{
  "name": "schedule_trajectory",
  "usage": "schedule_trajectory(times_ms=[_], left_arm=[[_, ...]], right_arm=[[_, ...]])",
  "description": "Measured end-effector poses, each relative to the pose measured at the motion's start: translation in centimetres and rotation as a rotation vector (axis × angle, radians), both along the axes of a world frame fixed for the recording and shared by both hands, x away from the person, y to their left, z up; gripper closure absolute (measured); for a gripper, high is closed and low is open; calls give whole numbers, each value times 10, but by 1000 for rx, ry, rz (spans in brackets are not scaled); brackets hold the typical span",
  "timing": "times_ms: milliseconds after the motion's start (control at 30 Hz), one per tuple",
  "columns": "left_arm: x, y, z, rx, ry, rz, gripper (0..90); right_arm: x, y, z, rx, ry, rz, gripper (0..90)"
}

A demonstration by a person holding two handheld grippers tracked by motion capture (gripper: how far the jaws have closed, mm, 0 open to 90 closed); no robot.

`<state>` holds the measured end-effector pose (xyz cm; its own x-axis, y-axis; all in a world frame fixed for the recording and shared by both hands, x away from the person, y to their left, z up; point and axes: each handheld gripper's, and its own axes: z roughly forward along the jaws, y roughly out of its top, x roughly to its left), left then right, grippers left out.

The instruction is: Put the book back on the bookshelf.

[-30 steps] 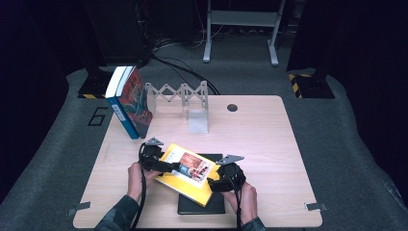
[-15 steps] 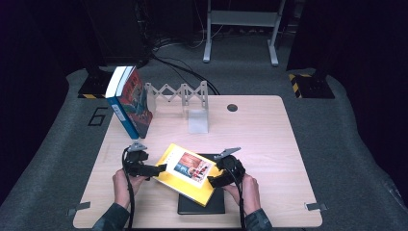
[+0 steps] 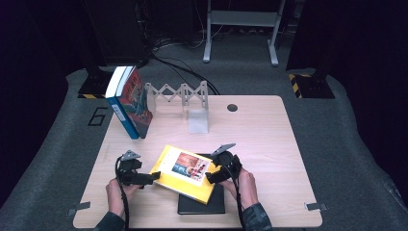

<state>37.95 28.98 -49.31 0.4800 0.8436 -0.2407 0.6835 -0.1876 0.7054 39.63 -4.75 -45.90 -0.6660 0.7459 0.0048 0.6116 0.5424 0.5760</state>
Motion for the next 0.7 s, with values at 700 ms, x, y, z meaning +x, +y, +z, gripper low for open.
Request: schedule_trajectory(times_ms=[700], left_arm=[[1, 2, 2, 14, -17, 11, 12]], right_arm=[[-12, -12, -5, 111, 46, 6, 302]])
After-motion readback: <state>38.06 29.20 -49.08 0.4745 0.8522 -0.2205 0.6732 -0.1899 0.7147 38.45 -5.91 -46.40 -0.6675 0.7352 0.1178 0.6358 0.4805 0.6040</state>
